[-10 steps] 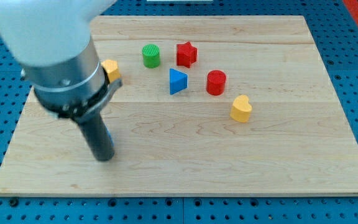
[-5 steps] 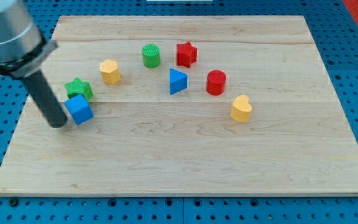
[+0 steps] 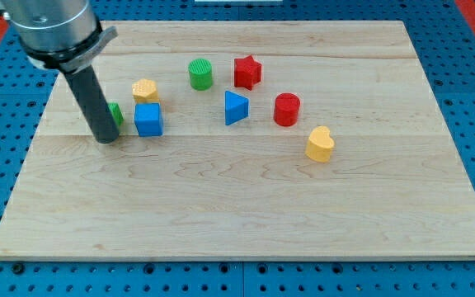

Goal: Push the blue cube parallel to the yellow hexagon

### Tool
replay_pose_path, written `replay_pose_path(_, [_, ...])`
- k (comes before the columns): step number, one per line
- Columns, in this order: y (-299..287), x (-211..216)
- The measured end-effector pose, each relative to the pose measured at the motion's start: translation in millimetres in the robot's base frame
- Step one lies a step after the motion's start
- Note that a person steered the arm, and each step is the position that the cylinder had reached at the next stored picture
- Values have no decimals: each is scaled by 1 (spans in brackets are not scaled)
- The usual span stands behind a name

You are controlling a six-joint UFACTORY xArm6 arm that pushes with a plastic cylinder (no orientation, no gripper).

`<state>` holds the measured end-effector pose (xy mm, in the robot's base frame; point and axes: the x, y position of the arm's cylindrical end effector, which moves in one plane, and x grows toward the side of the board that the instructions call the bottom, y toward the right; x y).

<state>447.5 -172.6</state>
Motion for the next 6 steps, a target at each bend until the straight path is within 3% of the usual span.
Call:
replay_pose_path(3, [88,-28])
replay_pose_path(4, [97,-39])
replay_pose_path(6, [71,-15])
